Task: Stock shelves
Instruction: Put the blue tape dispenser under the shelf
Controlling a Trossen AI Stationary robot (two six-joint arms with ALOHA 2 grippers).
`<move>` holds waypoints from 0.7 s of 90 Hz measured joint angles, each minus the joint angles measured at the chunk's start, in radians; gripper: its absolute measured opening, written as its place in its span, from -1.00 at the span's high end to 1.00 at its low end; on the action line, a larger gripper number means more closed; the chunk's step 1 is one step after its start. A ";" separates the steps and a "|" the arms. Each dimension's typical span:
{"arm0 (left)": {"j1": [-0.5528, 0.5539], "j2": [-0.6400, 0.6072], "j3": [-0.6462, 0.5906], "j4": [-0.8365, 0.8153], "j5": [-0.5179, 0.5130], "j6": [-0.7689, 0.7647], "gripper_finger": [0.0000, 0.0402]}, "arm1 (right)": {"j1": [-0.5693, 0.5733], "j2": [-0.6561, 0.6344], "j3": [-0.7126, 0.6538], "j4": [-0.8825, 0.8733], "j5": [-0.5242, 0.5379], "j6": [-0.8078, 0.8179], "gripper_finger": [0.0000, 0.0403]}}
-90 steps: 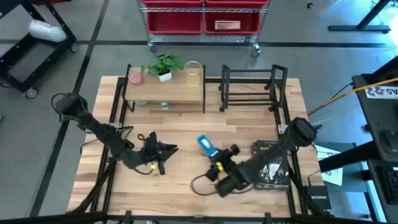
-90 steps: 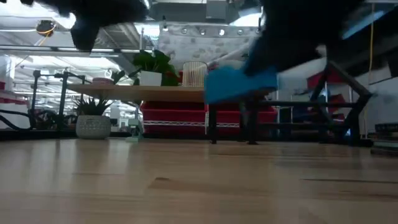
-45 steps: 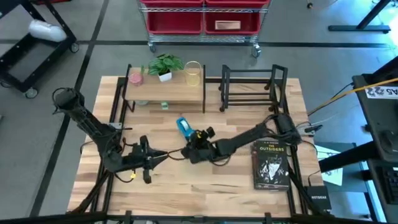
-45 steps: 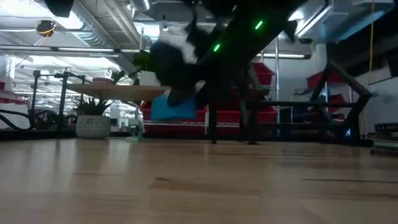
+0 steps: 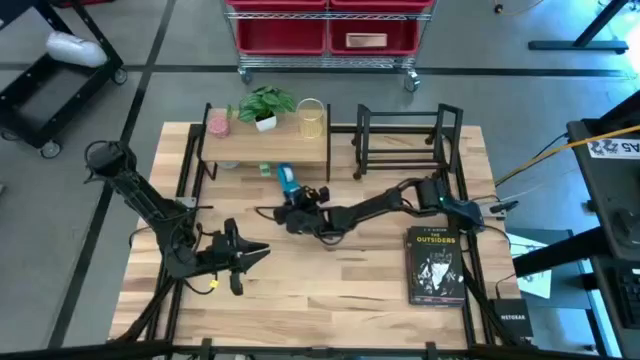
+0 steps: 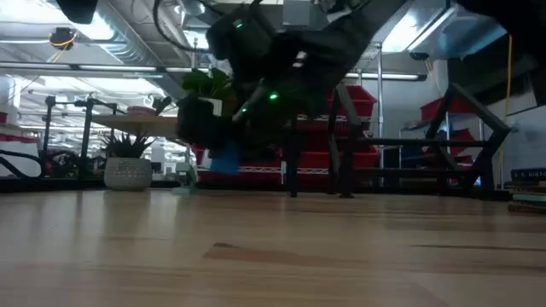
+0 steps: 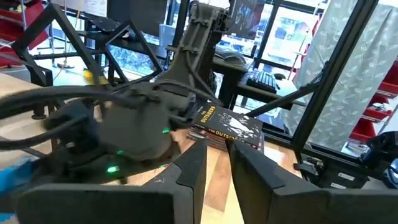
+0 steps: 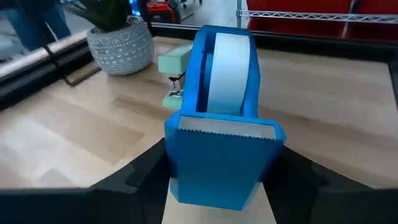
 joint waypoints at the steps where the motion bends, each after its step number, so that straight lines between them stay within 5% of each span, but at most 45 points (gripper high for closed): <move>1: 0.000 0.000 0.000 0.000 0.000 0.000 0.73 | -0.003 0.003 0.008 -0.011 0.000 0.000 0.06; 17: 0.000 0.000 0.000 0.000 -0.001 -0.006 0.73 | -0.030 0.023 0.081 -0.162 0.026 0.069 0.06; 63: 0.000 0.000 0.000 -0.001 -0.003 -0.004 0.73 | -0.106 0.023 0.083 -0.242 0.031 0.161 0.06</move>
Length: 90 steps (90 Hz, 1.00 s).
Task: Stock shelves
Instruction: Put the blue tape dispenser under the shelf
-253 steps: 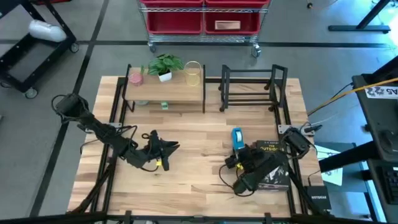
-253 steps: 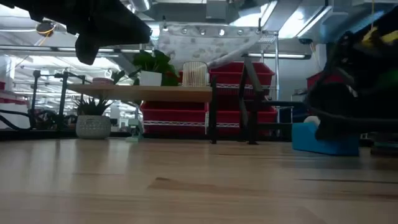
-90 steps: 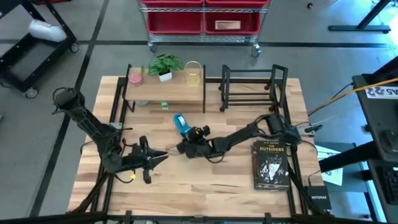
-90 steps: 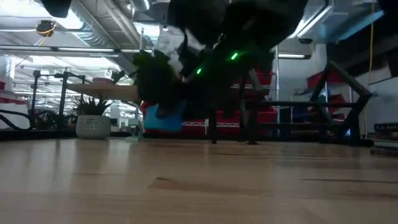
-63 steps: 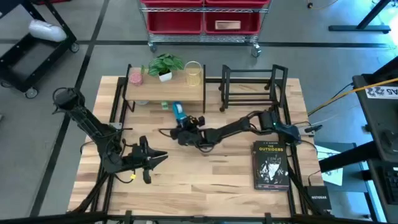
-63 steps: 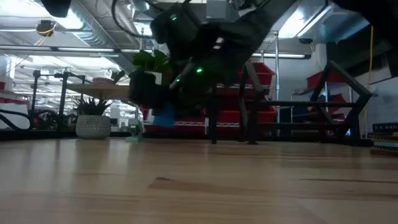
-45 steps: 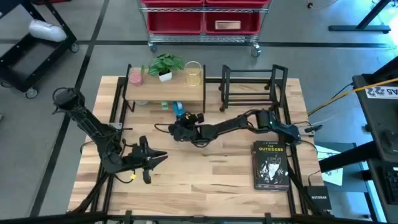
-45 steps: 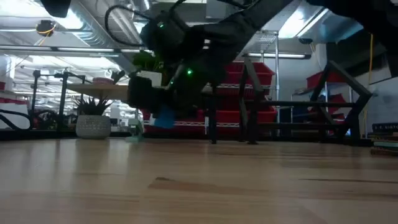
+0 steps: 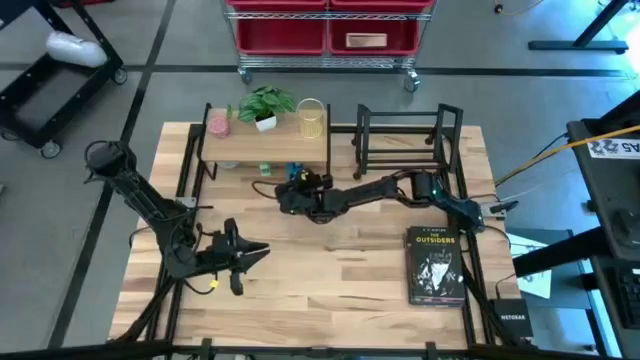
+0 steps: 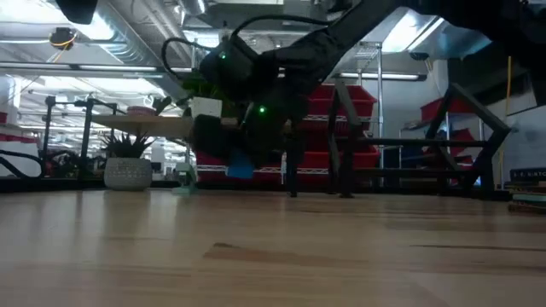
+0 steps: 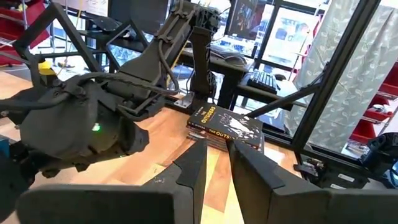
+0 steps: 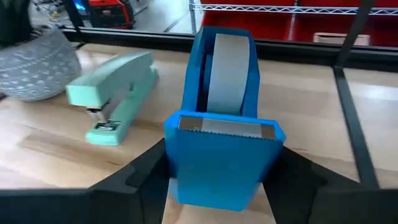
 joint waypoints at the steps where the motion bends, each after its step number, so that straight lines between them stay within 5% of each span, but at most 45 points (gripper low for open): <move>1: 0.000 0.000 0.000 0.000 0.000 0.001 0.73 | -0.001 0.000 0.000 -0.003 0.000 0.001 0.06; 49: 0.000 0.000 0.000 -0.052 -0.013 -0.052 0.73 | -0.041 0.000 0.000 -0.040 -0.007 -0.004 0.05; 70: 0.000 0.000 0.000 -0.050 -0.014 -0.055 0.73 | -0.050 0.000 0.000 -0.039 -0.016 0.001 -0.25; 90: 0.000 0.000 0.000 -0.050 -0.014 -0.055 0.73 | -0.050 0.000 0.000 -0.040 -0.011 -0.008 -0.26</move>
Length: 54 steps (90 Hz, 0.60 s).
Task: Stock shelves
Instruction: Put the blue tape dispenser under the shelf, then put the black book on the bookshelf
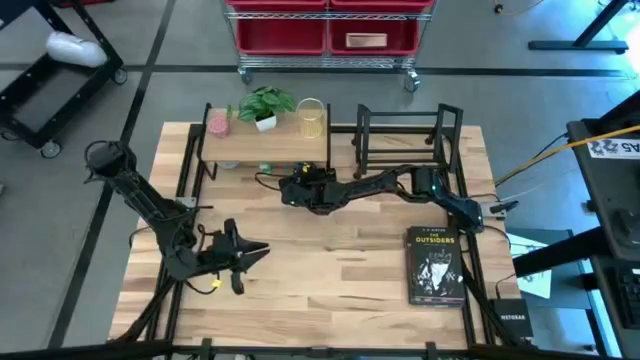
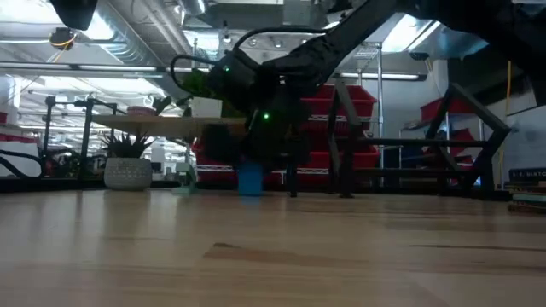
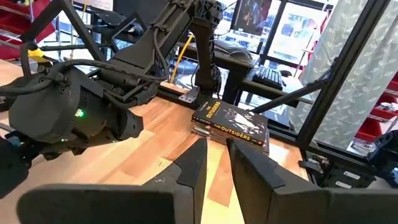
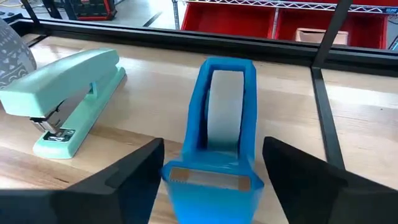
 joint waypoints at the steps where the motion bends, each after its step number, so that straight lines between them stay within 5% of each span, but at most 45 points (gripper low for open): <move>1: 0.000 0.000 0.000 0.000 0.000 0.000 0.73 | 0.001 0.000 0.000 0.000 0.003 -0.004 -0.26; 30: 0.000 0.000 0.000 0.001 0.000 -0.015 0.73 | 0.107 -0.001 0.000 -0.094 0.072 -0.080 -0.23; 54: 0.000 0.000 0.000 -0.001 0.000 -0.037 0.73 | 0.238 -0.018 0.000 -0.421 0.111 -0.037 -0.23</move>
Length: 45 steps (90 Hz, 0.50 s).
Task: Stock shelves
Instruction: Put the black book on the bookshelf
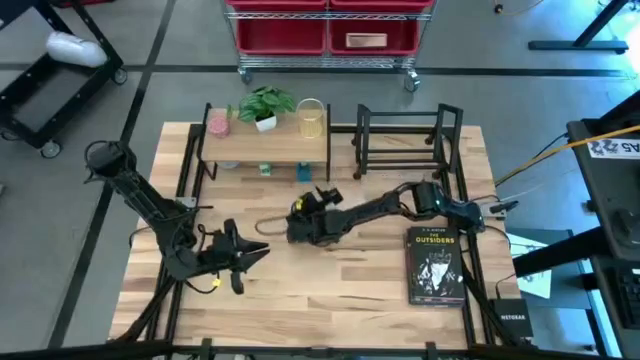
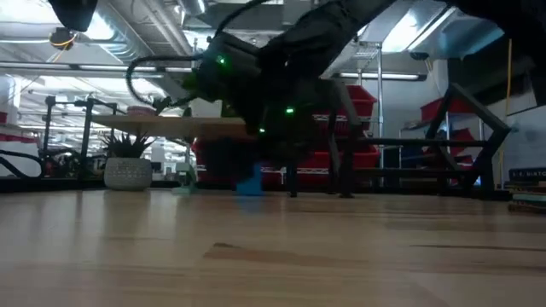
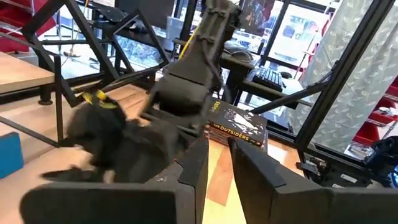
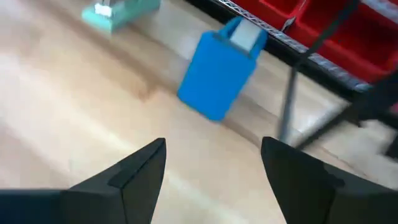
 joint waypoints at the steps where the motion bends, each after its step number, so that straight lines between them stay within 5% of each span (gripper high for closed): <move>1: 0.000 0.000 0.000 0.000 0.000 0.000 0.73 | 0.007 -0.004 0.000 -0.015 0.004 0.005 -0.23; 23: 0.003 0.000 0.000 -0.001 -0.003 -0.004 0.73 | 0.216 -0.143 0.000 -0.412 -0.013 -0.060 -0.23; 45: 0.010 0.000 0.000 -0.001 -0.003 -0.019 0.73 | 0.502 -0.307 0.000 -0.693 -0.296 -0.079 -0.23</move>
